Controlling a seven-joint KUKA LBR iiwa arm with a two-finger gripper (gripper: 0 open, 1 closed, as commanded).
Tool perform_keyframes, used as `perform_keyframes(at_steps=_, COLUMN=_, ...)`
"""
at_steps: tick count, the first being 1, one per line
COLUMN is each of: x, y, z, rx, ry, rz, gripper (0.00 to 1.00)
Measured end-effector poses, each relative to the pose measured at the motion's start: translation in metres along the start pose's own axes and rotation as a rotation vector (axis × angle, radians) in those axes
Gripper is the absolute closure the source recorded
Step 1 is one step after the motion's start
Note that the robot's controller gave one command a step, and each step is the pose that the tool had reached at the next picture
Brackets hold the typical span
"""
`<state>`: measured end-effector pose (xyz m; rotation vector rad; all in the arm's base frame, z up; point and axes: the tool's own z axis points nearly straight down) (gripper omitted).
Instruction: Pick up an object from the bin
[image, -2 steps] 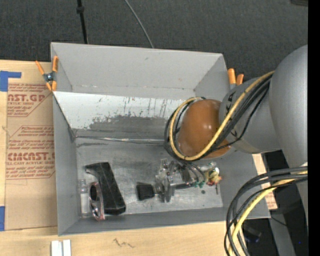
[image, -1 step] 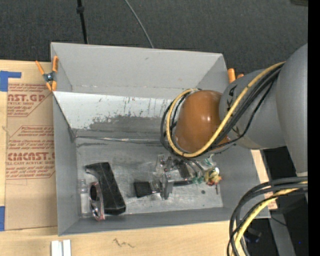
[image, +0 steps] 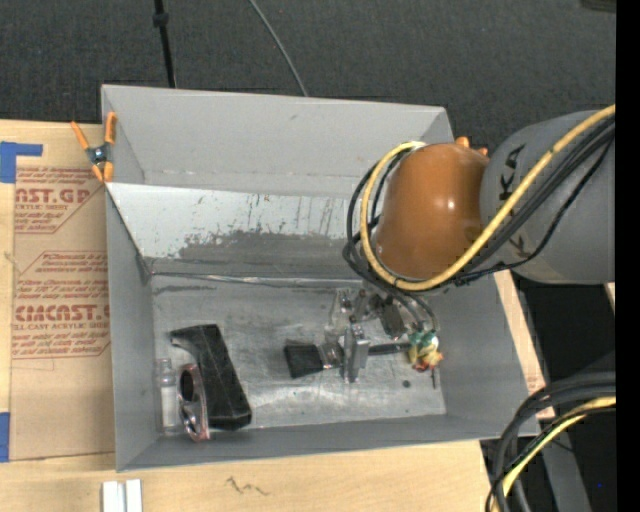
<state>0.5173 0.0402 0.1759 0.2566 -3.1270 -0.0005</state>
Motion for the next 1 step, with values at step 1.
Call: perform_keyframes(at_steps=1, x=-0.0031, y=0.0235, z=-0.0534, rx=0.002, ry=-0.003, rz=-0.024, gripper=1.00)
